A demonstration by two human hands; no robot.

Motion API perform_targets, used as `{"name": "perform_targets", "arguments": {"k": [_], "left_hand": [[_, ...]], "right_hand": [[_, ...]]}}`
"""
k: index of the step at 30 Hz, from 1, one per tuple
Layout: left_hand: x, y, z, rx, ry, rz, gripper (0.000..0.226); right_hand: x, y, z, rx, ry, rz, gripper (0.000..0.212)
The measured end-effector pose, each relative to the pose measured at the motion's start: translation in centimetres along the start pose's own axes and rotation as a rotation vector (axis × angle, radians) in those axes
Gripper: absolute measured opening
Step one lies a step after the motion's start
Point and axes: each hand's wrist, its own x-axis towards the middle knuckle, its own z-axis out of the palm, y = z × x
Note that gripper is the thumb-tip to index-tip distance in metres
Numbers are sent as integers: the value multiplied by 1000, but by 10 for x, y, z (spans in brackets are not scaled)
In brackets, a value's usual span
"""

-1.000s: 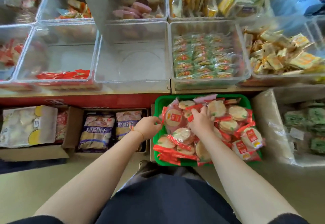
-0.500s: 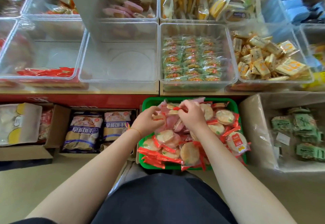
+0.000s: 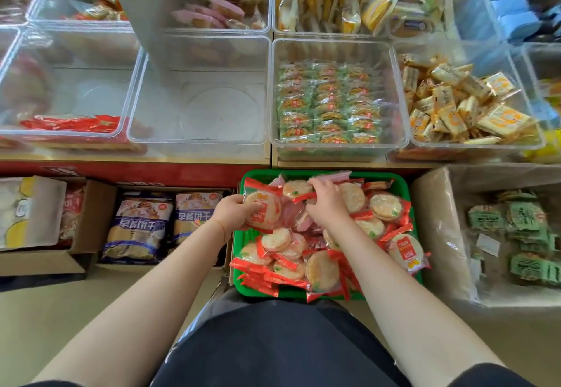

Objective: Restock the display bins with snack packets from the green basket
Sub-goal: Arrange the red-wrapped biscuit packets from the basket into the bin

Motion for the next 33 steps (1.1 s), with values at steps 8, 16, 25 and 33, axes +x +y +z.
{"name": "perform_targets", "arguments": {"k": [8, 16, 25, 33], "left_hand": [[9, -9, 2, -88, -47, -44, 20], [7, -10, -24, -223, -30, -99, 19], [-15, -9, -97, -169, -167, 92, 25], [-22, -54, -259, -259, -411, 253, 38]], "right_hand": [[17, -4, 10, -47, 203, -45, 27], [4, -32, -19, 803, 101, 93, 10], [-28, -106, 3, 1114, -71, 233, 19], [-50, -276, 92, 1146, -400, 191, 38]]}}
